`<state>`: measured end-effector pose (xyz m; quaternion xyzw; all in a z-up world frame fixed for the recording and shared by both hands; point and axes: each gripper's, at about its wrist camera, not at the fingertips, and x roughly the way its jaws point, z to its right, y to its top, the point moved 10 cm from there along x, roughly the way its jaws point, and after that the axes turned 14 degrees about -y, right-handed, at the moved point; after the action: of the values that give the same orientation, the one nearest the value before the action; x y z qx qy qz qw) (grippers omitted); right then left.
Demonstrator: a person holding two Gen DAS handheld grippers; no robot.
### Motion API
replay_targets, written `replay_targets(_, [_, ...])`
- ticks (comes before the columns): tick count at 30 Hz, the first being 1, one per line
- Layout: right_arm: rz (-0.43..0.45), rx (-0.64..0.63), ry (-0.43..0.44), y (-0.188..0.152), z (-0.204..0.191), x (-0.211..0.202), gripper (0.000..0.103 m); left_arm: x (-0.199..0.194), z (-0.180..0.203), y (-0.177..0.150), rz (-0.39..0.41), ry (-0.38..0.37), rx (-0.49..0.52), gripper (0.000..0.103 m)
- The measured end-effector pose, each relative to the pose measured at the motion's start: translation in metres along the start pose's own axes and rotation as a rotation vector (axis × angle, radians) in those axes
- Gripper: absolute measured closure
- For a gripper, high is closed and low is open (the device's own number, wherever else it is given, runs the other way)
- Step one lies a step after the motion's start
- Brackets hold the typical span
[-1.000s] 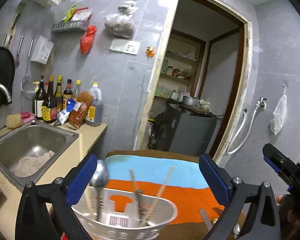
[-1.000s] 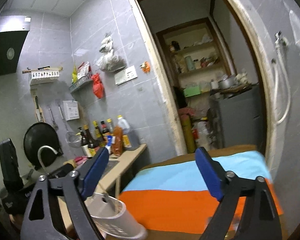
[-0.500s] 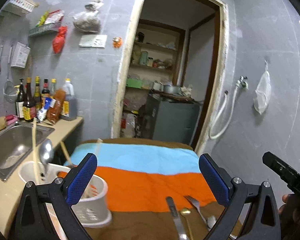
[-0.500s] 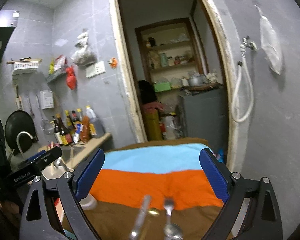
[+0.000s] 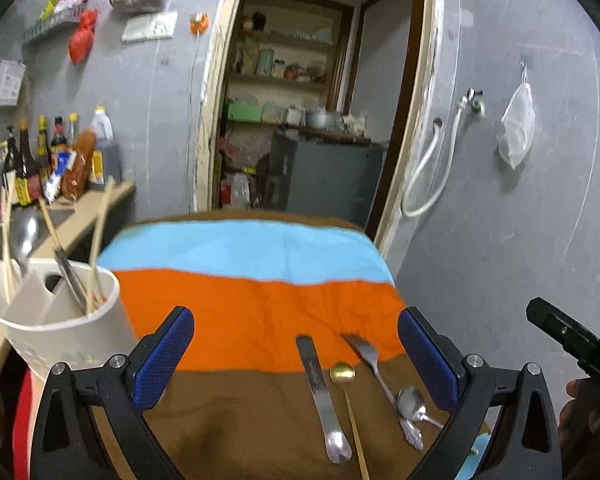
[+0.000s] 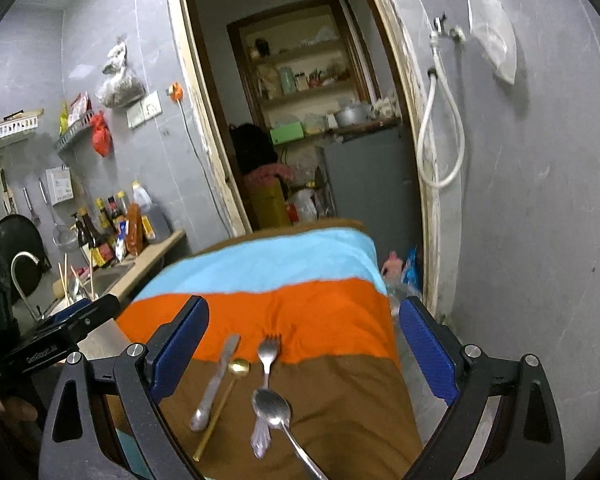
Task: Organize utensils
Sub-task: 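Move both tools back over the remaining utensils on the cloth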
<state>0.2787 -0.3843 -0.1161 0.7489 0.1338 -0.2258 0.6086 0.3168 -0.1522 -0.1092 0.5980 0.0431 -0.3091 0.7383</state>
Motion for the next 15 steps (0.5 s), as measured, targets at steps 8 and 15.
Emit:
replay_targets(8, [-0.208, -0.112, 0.024, -0.063, -0.006, 0.047, 0.010, 0.030, -0.012, -0.024, -0.103, -0.011, -0.040, 0.001])
replay_targets(15, [-0.330, -0.246, 0.101, -0.111, -0.035, 0.074, 0.018, 0.050, -0.021, -0.041, -0.169, -0.026, -0.056, 0.001])
